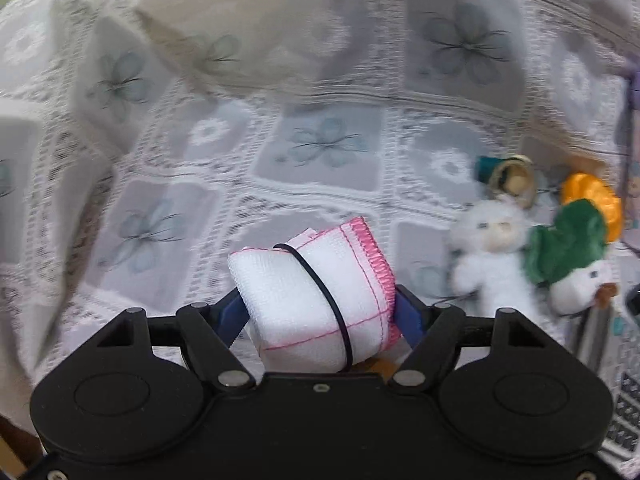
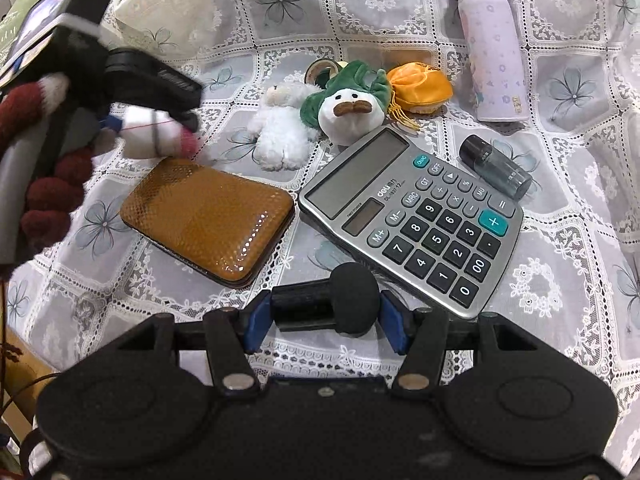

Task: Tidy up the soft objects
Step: 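Grasp the white towel roll with pink trim with the left tool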

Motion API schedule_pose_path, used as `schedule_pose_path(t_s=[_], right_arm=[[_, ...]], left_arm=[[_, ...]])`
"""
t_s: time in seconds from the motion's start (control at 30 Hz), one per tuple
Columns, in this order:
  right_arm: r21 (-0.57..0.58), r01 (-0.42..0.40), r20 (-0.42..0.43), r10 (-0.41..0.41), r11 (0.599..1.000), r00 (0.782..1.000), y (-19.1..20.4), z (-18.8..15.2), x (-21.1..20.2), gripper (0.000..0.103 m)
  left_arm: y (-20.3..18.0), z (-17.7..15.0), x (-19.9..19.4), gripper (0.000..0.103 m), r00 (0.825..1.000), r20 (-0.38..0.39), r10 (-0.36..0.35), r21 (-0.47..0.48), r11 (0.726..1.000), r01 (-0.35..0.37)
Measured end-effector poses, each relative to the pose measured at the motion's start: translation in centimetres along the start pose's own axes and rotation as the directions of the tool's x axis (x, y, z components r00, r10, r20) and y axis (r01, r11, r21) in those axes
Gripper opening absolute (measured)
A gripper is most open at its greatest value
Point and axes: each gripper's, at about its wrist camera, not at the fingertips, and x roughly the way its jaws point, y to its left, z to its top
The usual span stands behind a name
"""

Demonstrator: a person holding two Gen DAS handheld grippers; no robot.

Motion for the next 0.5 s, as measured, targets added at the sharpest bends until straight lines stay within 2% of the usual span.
schedule_pose_path(t_s=[0.2, 0.5], right_arm=[[0.012, 0.005, -0.006, -0.005, 1.0, 1.0, 0.2, -0.5, -0.9, 0.056], [0.069, 0.006, -0.01, -0.006, 0.998, 1.0, 0.0, -2.5, -4.2, 0.056]], left_arm=[[3.4, -1.3, -0.9, 0.07, 0.999, -0.009, 0.047, -0.042, 0.998, -0.047], [6.5, -5.4, -3.2, 0.07, 0.998, -0.044, 0.049, -0.077, 0.996, -0.053]])
